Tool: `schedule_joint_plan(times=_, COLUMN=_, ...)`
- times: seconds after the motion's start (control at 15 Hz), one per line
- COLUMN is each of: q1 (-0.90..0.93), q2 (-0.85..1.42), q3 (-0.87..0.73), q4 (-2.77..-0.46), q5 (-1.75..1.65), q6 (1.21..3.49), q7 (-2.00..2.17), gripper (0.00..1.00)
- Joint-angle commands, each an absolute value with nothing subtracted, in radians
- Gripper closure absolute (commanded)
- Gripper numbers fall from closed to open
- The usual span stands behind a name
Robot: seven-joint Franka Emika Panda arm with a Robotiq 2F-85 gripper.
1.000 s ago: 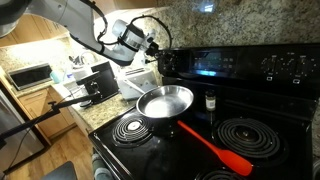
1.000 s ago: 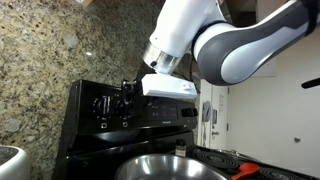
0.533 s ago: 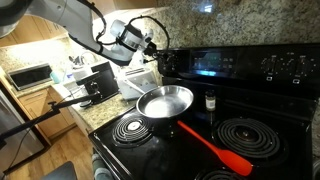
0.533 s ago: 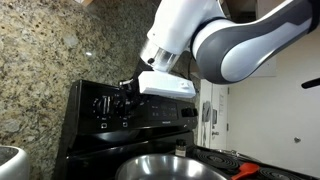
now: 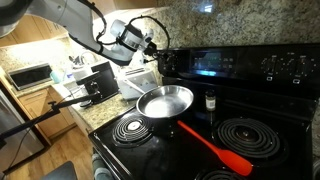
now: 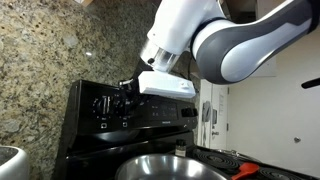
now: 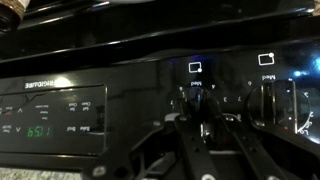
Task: Turn the second knob from the left
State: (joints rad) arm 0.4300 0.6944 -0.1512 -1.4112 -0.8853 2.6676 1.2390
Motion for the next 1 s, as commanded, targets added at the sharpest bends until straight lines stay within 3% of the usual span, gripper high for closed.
schedule_joint_plan(times=0.0, q1=0.412, q2=0.698, q3=-0.146, q4=-1.397, q5=-0.896, q6=2.675, q7=1.223, gripper=0.94)
schedule_joint_plan(times=0.93, q1=0.389, q2=0.768, q3=-0.112, q4=-1.282, q5=-0.833, q6=2.650, q7=1.133, gripper=0.94)
